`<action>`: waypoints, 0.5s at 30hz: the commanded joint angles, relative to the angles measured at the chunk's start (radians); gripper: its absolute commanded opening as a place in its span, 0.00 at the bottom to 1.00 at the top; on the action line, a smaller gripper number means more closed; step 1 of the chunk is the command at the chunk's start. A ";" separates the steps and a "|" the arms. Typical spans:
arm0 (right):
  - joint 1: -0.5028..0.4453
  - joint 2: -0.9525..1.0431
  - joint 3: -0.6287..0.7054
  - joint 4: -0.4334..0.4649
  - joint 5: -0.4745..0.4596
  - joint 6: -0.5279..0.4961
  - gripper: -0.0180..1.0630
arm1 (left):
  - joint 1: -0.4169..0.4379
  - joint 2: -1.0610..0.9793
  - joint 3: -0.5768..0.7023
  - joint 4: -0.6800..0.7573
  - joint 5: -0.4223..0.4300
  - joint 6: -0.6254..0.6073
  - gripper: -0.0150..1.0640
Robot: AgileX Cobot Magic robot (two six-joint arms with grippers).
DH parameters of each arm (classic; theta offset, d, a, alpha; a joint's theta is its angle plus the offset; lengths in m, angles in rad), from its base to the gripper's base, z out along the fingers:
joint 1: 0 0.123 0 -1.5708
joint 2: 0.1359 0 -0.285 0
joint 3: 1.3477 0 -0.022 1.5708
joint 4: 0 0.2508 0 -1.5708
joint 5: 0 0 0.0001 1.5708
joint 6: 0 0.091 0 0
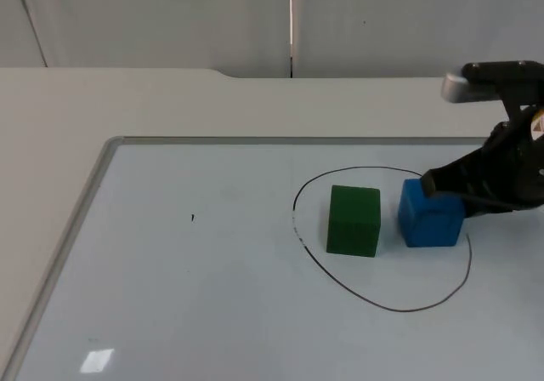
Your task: Push the two cubes into the marked area.
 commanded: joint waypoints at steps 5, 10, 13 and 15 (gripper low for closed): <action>0.008 -0.003 -0.004 0.000 -0.020 0.011 0.02 | 0.002 -0.004 0.005 0.005 -0.009 -0.004 0.01; 0.008 -0.003 -0.004 0.000 -0.020 0.023 0.02 | 0.002 -0.004 0.005 0.005 -0.009 -0.004 0.01; 0.008 -0.003 -0.004 0.038 -0.020 0.022 0.02 | 0.002 -0.004 0.005 0.005 -0.009 -0.004 0.01; 0.008 -0.003 -0.004 0.048 -0.020 0.022 0.02 | 0.002 -0.004 0.005 0.005 -0.009 -0.004 0.01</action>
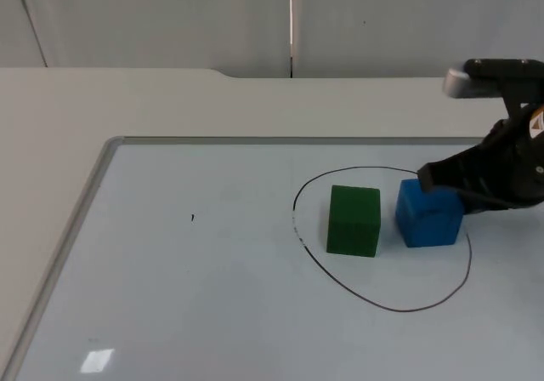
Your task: Push the two cubes into the marked area.
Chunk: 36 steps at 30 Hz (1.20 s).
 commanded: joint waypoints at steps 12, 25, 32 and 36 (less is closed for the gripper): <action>0.008 -0.003 -0.004 0.052 0.007 0.004 0.02 | 0.002 -0.004 0.005 0.005 -0.009 -0.004 0.01; 0.005 -0.109 -0.004 0.039 0.065 -0.153 0.02 | 0.002 -0.004 0.005 0.005 -0.009 -0.004 0.01; 0.005 -0.406 -0.004 0.039 0.154 -0.166 0.02 | 0.002 -0.004 0.005 0.005 -0.009 -0.004 0.01; 0.005 -0.563 -0.004 0.040 0.206 -0.186 0.02 | 0.002 -0.004 0.005 0.005 -0.009 -0.004 0.01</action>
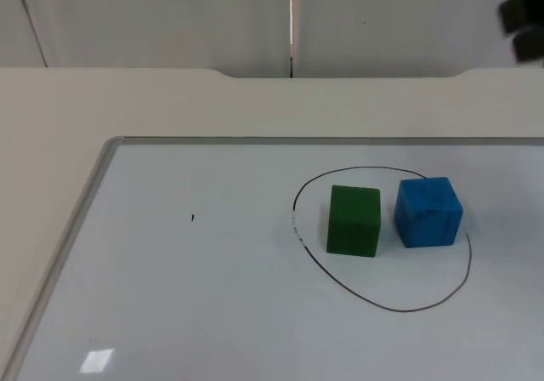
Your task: Push the two cubes into the marked area.
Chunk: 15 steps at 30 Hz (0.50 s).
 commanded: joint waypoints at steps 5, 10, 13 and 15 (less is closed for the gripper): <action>0.005 -0.244 -0.004 -0.005 0.105 -0.019 0.02 | 0.002 -0.004 0.005 0.005 -0.009 -0.004 0.01; 0.005 -0.386 -0.004 -0.005 0.176 -0.022 0.02 | 0.002 -0.004 0.005 0.005 -0.009 -0.004 0.01; 0.005 -0.481 0.019 -0.005 0.206 -0.045 0.02 | 0.002 -0.004 0.005 0.005 -0.009 -0.004 0.01; 0.005 -0.489 0.027 -0.005 0.206 -0.045 0.02 | 0.002 -0.004 0.005 0.005 -0.009 -0.004 0.01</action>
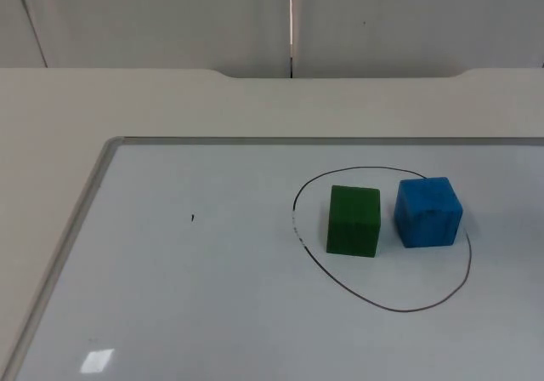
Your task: Push the two cubes into the marked area.
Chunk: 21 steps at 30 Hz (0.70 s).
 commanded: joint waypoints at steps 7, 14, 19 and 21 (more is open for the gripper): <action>0.005 -0.181 0.139 -0.005 0.017 -0.016 0.02 | 0.002 -0.004 0.005 0.005 -0.009 -0.004 0.01; 0.005 -0.325 0.244 0.006 0.023 -0.016 0.02 | 0.002 -0.004 0.005 0.005 -0.009 0.000 0.01; 0.005 -0.439 0.285 0.006 0.113 -0.016 0.02 | 0.002 -0.004 0.005 0.005 -0.009 0.000 0.01; 0.005 -0.460 0.287 0.006 0.136 -0.016 0.02 | 0.002 -0.004 0.005 0.005 -0.009 0.000 0.01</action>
